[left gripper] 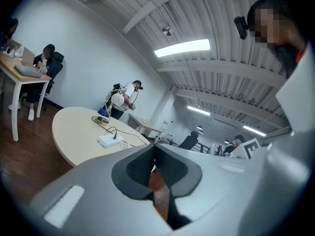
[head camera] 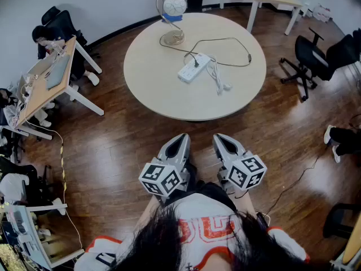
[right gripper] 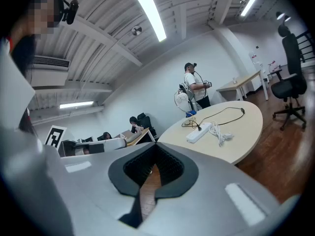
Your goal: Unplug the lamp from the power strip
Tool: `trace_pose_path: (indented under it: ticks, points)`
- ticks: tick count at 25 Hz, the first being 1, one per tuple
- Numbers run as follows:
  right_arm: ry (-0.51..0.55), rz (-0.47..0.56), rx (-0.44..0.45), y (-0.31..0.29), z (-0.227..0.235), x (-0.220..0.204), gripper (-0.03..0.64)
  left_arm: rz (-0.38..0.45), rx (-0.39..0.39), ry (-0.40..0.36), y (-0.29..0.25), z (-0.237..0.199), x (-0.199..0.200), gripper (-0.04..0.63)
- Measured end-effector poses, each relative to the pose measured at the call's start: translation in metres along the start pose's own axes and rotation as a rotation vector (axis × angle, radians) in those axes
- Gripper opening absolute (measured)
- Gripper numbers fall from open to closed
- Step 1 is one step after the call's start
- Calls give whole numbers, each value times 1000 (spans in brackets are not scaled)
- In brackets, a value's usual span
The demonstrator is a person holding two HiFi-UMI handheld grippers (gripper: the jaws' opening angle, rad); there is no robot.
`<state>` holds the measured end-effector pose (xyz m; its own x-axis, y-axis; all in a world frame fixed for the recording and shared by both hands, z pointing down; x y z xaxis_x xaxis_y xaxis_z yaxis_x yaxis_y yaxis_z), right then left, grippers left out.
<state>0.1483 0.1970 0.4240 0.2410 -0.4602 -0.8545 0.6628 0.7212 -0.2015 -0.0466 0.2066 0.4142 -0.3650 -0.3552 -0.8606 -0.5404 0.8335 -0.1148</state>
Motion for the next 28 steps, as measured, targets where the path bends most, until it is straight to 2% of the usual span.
trace_pose_path:
  ticks: [5,14,20,28]
  points:
    - [1,-5,-12,-21,17,10,0,-1,-2,-1,-23,-15,10,0]
    - [-2,5,-30,-99,30,46,0,-9,-80,-11,-82,-63,61,0]
    - [-10,10,-47,-145,35,61,2,-28,-97,78,-106,-105,79,0]
    - [-15,-26,-116,-162,43,67,2,-35,-90,116,-147,-149,78,0]
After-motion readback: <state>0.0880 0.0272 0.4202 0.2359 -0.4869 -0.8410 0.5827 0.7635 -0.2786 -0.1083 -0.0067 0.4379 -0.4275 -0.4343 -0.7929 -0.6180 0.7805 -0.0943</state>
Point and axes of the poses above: the fingertips, and each gripper's own axes: y backward along the fingers, z to its right, x out of its top, the point moved 8 cm from there along y, backward along the fingers, and after that the axes turned 1 degree about z, right-handed, at the moved point
